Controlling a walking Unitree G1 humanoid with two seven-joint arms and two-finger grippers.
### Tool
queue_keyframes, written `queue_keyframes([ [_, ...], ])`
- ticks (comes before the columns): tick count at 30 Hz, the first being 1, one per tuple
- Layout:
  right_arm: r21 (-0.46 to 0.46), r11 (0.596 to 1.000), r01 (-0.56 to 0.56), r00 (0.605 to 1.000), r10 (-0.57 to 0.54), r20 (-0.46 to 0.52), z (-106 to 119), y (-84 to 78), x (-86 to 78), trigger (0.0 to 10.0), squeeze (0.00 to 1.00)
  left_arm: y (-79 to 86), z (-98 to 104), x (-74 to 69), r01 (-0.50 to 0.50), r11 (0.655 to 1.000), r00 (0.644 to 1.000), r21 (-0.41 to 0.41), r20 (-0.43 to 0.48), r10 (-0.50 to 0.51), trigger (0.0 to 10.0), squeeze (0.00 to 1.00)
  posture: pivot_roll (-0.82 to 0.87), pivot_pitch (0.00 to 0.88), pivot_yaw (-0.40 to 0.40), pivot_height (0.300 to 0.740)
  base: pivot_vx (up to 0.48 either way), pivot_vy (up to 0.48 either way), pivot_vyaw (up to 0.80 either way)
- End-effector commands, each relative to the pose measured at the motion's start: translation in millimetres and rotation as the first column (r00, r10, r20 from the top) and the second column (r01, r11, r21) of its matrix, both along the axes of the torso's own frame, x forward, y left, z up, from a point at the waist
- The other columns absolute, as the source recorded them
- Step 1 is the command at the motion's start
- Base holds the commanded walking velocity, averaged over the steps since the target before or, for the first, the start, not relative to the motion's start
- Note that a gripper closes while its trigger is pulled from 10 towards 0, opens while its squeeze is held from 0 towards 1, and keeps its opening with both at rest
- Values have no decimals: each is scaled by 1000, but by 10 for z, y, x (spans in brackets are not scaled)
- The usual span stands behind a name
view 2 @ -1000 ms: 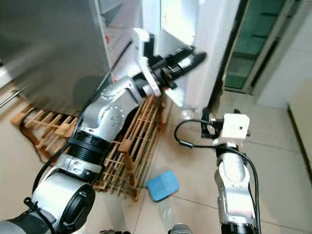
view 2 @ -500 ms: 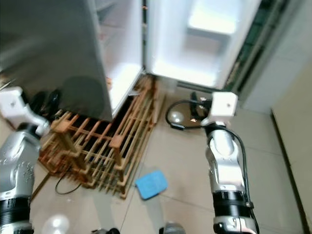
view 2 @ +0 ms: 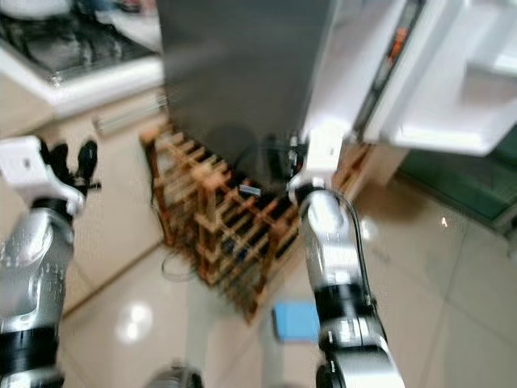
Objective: Restocking fridge
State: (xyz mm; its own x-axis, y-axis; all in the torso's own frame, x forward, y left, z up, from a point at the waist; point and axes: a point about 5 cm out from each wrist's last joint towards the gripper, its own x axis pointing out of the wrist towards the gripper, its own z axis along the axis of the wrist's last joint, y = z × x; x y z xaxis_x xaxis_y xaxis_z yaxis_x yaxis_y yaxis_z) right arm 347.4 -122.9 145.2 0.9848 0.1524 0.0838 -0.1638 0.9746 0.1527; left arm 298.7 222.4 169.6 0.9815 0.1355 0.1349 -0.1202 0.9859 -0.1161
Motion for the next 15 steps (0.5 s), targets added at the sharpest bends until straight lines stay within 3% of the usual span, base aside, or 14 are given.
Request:
queue_keyframes([
  [1, -29, 999, 24, 999, -23, 33, 45, -91, 2, 10000, 0, -84, 10, 48, 17, 1000, 1000, -13, -7, -17, 10000, 0, -89, 0, -34, 732, 0, 458, 525],
  [9, -54, 999, -5, 999, 7, 42, 9, -53, -39, 10000, 0, -252, 74, 86, 83, 996, 996, -11, 18, -83, 10000, 0, -97, 0, -25, 732, 0, 53, 527],
  [15, -42, 999, -26, 999, 28, 29, -60, 30, -45, 10000, 0, -225, 131, 72, 53, 998, 998, 46, 29, -55, 10000, 0, -68, 0, -2, 732, 0, -438, 528],
])
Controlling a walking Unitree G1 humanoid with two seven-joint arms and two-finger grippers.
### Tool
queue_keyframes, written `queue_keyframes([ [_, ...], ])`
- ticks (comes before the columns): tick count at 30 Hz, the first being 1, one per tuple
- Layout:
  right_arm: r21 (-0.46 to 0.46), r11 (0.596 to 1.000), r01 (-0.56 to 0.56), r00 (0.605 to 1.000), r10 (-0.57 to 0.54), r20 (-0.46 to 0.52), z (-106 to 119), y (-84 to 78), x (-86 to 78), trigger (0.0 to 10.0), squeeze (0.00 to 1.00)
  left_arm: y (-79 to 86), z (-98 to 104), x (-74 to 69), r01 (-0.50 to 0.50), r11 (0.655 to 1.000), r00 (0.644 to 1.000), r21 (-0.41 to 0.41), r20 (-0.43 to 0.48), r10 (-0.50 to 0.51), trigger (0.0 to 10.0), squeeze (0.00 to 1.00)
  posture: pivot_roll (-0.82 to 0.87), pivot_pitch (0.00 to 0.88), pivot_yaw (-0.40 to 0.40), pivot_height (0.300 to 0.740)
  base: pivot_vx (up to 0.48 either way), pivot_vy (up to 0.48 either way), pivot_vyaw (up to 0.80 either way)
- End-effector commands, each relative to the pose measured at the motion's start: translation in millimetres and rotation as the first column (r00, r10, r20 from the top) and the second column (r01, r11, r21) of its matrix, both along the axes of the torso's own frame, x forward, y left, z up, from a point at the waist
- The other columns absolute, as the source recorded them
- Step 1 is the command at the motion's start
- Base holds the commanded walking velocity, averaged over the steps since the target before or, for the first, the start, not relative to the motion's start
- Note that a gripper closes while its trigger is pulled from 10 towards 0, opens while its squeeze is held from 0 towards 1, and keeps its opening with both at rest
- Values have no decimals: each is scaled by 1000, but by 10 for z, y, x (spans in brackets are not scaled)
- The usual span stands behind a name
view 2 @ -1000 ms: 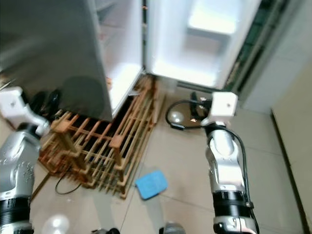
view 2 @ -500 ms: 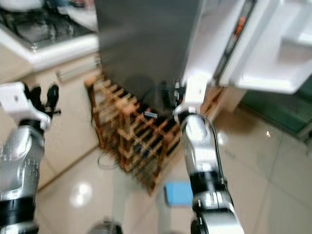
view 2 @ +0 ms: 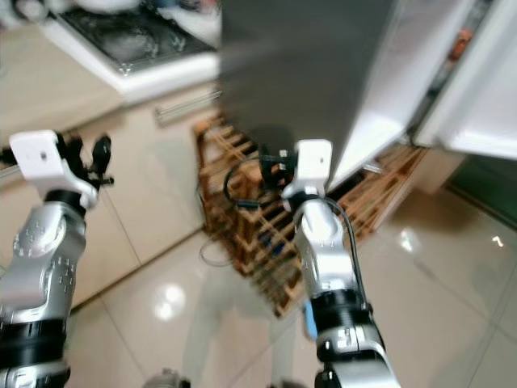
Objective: Restocking fridge
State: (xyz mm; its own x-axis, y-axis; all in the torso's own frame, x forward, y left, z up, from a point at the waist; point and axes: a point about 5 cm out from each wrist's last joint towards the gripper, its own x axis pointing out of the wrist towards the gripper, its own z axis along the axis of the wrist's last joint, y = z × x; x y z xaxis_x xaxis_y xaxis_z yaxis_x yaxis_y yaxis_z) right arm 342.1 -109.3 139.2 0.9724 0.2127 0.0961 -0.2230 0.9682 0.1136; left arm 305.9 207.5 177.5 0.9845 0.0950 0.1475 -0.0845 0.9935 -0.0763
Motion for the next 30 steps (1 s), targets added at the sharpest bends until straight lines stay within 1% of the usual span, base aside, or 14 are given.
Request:
queue_keyframes([
  [1, 1, 1000, 26, 1000, -26, 13, 7, -63, 20, 10000, 0, -66, 57, 8, 22, 1000, 1000, 18, 20, -22, 10000, 0, -61, 0, 1, 732, 0, -435, 525],
  [4, 3, 1000, 20, 1000, -20, 14, 3, -23, 25, 10000, 0, -70, 34, 19, 22, 1000, 1000, 21, 7, -23, 10000, 0, -56, 0, 2, 732, 0, -430, 525],
  [10, -11, 1000, 5, 1000, -5, 29, 17, 15, 0, 10000, 0, -83, 77, 46, 15, 1000, 1000, 15, 17, -16, 10000, 0, -64, 0, 6, 732, 0, 0, 525],
  [14, -28, 1000, 6, 999, -5, 42, 3, 2, -28, 10000, 0, -144, 60, 116, -1, 999, 1000, 47, -14, 1, 10000, 0, -69, 0, 14, 732, 0, 0, 527],
  [16, -27, 1000, 9, 999, -8, 49, 14, -2, -32, 10000, 0, -195, 89, 138, 19, 999, 1000, 51, -1, -19, 10000, 0, -72, 0, 18, 732, 0, 0, 525],
  [18, -57, 998, 12, 995, -6, 103, 98, 8, -47, 10000, 0, -275, 140, 166, 59, 996, 998, 74, 23, -61, 10000, 0, -90, 0, 25, 732, 0, 0, 522],
  [19, -57, 998, 12, 995, -6, 103, 98, 8, -47, 10000, 0, -275, 140, 166, 59, 996, 998, 74, 23, -61, 10000, 0, -90, 0, 25, 732, 0, 0, 519],
  [21, -61, 998, 28, 991, -20, 135, 161, -9, -62, 10000, 0, -302, 147, 175, 81, 995, 996, 52, 28, -83, 10000, 0, -90, 0, 25, 732, 0, 0, 519],
  [22, -67, 996, 54, 980, -40, 195, 282, -60, -98, 10000, 0, -324, 164, 183, 83, 996, 996, 38, 36, -84, 10000, 0, -117, 6, 23, 732, 0, 0, 513],
  [23, -67, 996, 54, 980, -40, 195, 282, -60, -98, 10000, 0, -324, 164, 183, 83, 996, 996, 38, 36, -84, 10000, 0, -117, 6, 23, 732, 0, 0, 513],
  [24, -87, 995, 42, 974, -21, 226, 352, -78, -125, 10000, 0, -339, 180, 189, 76, 996, 996, 44, 42, -78, 10000, 0, -121, 5, 24, 732, 0, 0, 513],
  [26, -96, 995, 31, 974, -9, 227, 360, -74, -127, 10000, 0, -342, 186, 193, 73, 996, 996, 49, 44, -76, 10000, 0, -124, 4, 25, 732, 0, 0, 513],
  [29, -48, 997, 68, 984, -59, 170, 279, -174, -90, 10000, 0, -332, 149, 197, 66, 996, 997, 63, 33, -68, 10000, 0, -132, 5, 23, 732, 0, 0, 510],
  [30, -49, 995, 82, 984, -73, 160, 265, -196, -82, 10000, 0, -330, 124, 200, 80, 996, 997, 43, 22, -81, 10000, 0, -147, 0, 22, 732, 0, 0, 506],
])
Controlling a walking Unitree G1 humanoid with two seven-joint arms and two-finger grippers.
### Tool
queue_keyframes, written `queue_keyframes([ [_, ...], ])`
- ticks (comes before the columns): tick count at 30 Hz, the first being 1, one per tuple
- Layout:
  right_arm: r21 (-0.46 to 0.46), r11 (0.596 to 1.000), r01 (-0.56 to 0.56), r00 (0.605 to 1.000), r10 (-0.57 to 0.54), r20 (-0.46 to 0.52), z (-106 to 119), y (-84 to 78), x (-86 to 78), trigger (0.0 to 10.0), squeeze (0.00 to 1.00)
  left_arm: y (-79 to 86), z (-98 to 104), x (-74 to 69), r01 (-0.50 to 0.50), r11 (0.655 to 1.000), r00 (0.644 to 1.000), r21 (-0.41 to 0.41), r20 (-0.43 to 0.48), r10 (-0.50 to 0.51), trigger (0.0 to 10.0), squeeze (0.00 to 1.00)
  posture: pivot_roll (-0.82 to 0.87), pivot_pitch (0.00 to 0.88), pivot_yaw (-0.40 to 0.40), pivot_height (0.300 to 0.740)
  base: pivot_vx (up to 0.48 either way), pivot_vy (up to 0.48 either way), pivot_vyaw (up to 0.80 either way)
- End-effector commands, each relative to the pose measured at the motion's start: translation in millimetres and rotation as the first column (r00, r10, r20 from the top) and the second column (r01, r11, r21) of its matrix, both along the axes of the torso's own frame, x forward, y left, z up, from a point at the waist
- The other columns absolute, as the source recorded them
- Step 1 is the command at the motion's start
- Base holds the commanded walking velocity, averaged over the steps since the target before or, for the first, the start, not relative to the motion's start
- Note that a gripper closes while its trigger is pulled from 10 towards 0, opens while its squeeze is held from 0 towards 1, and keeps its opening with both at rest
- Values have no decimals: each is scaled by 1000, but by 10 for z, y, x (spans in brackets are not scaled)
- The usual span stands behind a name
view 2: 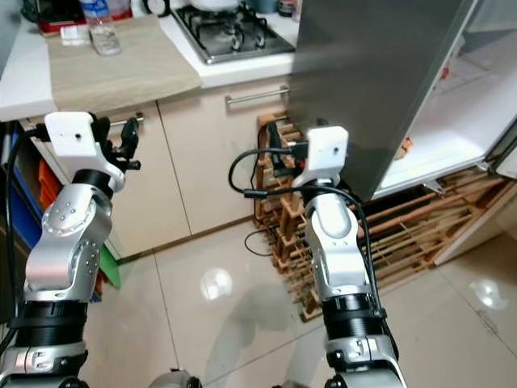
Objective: Restocking fridge
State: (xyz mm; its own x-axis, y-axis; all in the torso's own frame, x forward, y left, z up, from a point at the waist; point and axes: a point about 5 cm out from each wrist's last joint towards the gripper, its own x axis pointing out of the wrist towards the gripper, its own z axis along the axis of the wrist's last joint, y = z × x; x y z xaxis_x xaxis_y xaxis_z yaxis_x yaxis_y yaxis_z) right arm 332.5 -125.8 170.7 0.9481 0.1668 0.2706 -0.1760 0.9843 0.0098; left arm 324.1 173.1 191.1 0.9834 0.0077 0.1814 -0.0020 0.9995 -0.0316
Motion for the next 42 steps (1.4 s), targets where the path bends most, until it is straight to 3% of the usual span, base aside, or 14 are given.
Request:
queue_keyframes([
  [1, 13, 999, 31, 999, -30, -40, -56, -50, 17, 10000, 0, 17, -32, 18, 5, 1000, 1000, -21, -15, -5, 10000, 0, -147, 0, 22, 732, 0, 0, 500],
  [4, 22, 995, 97, 993, -95, -73, -66, -153, 32, 10000, 0, 49, -94, 90, -56, 997, 997, -52, -61, 52, 10000, 0, -169, 0, 22, 732, 469, 0, 329],
  [7, 11, 996, 91, 993, -90, -80, -68, -174, 28, 10000, 0, 17, -18, 123, -37, 999, 999, -30, -31, 36, 10000, 0, -161, 0, 26, 732, 466, 0, 0],
  [10, 1, 998, 67, 997, -67, -47, -47, -147, 14, 10000, 0, 4, 120, 107, -4, 998, 999, 67, 36, 2, 10000, 0, -127, 1, 35, 732, 467, 0, 244],
  [13, 8, 997, 75, 996, -74, -48, -50, -150, 19, 10000, 0, 10, 133, 98, -2, 997, 999, 74, 42, -1, 10000, 0, -127, 1, 35, 732, 472, 0, 731],
  [19, -8, 999, 36, 999, -36, 32, 101, 59, 41, 10000, 0, 109, 201, 47, -33, 997, 996, 70, 83, 27, 10000, 0, -84, 1, 35, 732, 480, 0, 654],
  [26, -47, 998, 39, 998, -41, -48, -45, 3, 61, 10000, 0, 103, 233, 33, -42, 996, 994, 78, 106, 33, 10000, 0, -85, 1, 24, 732, 480, 0, 602],
  [32, -35, 997, 74, 996, -76, -55, -70, -74, 76, 10000, 0, 133, 321, 42, -50, 994, 990, 94, 137, 37, 10000, 0, -72, 1, 6, 732, 480, 0, 71],
  [37, -12, 998, 64, 997, -65, -41, -50, 4, 88, 10000, 0, 160, 344, 69, -61, 988, 989, 139, 140, 41, 10000, 0, -65, 0, 14, 732, 480, 0, 0],
  [42, -4, 999, 44, 998, -44, -45, -81, 66, 81, 10000, 0, 111, 380, 92, -29, 991, 990, 130, 142, 10, 10000, 0, -52, 0, 16, 732, 480, 0, 0],
])
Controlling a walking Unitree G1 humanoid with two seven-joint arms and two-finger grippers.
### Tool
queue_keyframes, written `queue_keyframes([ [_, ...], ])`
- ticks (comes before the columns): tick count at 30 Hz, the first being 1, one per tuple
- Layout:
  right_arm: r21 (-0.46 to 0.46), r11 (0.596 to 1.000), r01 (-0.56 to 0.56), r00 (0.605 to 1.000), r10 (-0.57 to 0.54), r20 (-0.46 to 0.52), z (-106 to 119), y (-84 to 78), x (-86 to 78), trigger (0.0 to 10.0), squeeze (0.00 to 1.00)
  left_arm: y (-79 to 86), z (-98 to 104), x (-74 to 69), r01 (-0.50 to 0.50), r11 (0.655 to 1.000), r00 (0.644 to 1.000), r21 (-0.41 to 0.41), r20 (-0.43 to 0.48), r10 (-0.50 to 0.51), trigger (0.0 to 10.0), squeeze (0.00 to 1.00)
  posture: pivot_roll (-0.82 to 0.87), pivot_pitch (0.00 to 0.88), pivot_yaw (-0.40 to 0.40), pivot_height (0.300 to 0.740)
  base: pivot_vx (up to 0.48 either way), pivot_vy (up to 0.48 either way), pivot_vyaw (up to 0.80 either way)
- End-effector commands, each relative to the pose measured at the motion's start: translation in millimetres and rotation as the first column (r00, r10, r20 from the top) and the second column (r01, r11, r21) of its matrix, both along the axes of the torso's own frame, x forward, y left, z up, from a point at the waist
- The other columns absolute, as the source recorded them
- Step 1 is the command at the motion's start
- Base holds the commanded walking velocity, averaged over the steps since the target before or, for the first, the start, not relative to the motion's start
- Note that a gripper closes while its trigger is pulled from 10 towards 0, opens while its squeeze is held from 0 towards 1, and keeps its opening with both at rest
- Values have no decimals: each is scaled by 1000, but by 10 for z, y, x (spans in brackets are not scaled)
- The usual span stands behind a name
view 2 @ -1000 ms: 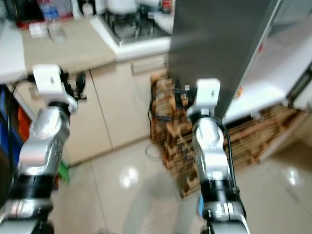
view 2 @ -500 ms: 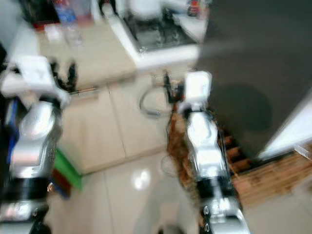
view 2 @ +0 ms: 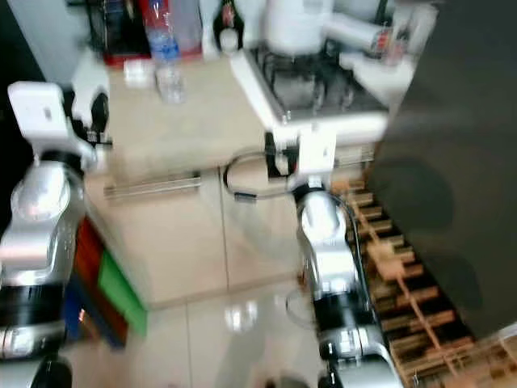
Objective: Restocking fridge
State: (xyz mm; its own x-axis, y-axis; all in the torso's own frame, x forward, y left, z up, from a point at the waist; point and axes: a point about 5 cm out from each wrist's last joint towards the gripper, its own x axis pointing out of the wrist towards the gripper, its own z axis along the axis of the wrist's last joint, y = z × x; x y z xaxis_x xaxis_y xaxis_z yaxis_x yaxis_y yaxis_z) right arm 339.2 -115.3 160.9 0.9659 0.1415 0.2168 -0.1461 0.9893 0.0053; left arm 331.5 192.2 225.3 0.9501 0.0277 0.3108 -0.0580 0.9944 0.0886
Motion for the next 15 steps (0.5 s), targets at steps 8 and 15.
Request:
queue_keyframes([
  [8, -4, 1000, 9, 1000, -9, 4, 12, -27, 32, 10000, 0, -95, 27, 19, 48, 999, 999, 5, 4, -48, 10000, 0, -59, 0, 19, 732, 480, 0, -488],
  [15, 27, 999, 36, 998, -37, 45, 76, -138, 40, 10000, 0, -78, 296, 217, 86, 994, 994, 68, 58, -90, 10000, 0, -64, 0, 13, 732, 480, 0, -220],
])
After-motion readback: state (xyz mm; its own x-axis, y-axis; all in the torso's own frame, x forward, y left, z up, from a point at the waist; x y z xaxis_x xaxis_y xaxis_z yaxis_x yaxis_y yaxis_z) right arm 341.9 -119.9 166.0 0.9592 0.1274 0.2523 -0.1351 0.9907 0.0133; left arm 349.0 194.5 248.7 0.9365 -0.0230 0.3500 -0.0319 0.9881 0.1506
